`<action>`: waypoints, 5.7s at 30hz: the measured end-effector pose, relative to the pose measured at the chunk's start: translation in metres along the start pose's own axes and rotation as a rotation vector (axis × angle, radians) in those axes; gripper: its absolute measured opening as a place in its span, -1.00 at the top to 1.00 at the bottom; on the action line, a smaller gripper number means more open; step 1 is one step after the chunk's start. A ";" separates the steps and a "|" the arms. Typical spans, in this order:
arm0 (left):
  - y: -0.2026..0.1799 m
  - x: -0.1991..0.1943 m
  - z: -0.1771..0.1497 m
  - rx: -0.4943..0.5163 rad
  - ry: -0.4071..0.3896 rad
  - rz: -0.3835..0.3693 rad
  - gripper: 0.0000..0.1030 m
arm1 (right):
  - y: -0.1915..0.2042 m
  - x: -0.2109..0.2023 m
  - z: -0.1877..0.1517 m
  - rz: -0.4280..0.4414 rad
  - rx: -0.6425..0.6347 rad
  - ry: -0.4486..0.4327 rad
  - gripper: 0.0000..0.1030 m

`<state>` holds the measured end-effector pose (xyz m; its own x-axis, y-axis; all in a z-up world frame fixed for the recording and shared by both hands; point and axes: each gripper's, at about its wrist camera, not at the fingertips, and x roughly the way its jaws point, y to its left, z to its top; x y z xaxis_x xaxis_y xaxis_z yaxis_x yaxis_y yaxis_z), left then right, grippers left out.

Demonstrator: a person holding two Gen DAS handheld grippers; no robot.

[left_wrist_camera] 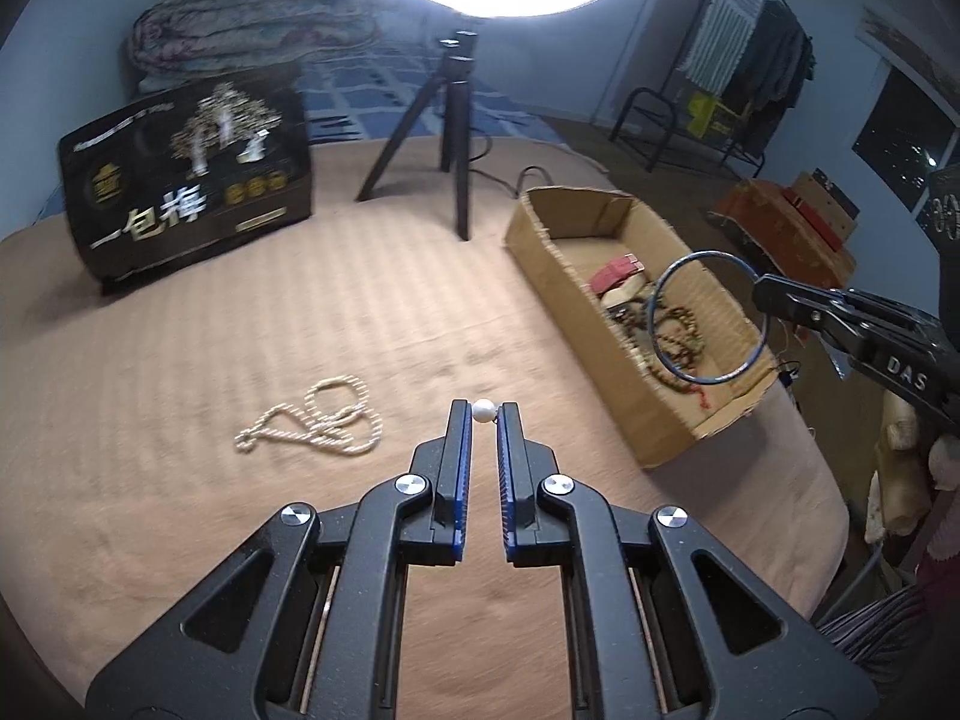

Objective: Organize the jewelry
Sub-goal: 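Carry the earring in the left tool while the right tool carries the bangle over the box, then open the right tool to drop the blue bangle into the box, then move the open right tool back to the pearl necklace on the table, then grasp the pearl necklace at its clasp with the right tool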

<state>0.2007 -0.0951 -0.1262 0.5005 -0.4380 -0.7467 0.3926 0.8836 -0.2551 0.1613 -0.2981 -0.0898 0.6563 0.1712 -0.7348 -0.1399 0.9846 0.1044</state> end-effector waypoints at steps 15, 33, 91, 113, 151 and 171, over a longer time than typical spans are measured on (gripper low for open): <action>-0.077 0.037 0.021 0.073 0.007 -0.090 0.88 | -0.068 0.002 -0.003 -0.128 0.101 0.004 0.99; -0.122 0.075 0.015 0.099 0.069 -0.119 0.88 | -0.093 0.021 -0.014 -0.162 0.125 0.064 0.99; 0.031 -0.029 -0.028 0.003 0.042 0.102 0.02 | -0.012 0.024 0.003 0.079 0.127 0.012 -0.91; 0.077 -0.005 -0.086 -0.018 0.214 0.076 0.43 | 0.110 0.126 0.000 0.277 -0.070 0.215 -0.61; 0.090 0.024 -0.093 -0.010 0.231 0.104 0.86 | 0.181 0.224 -0.010 0.182 -0.291 0.321 -0.46; 0.088 0.024 -0.094 -0.005 0.225 0.113 0.86 | 0.198 0.213 -0.014 0.148 -0.370 0.282 0.55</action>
<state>0.1747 -0.0122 -0.2246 0.3561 -0.2890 -0.8886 0.3399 0.9259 -0.1650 0.2629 -0.0674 -0.2353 0.3905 0.2420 -0.8882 -0.5041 0.8635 0.0137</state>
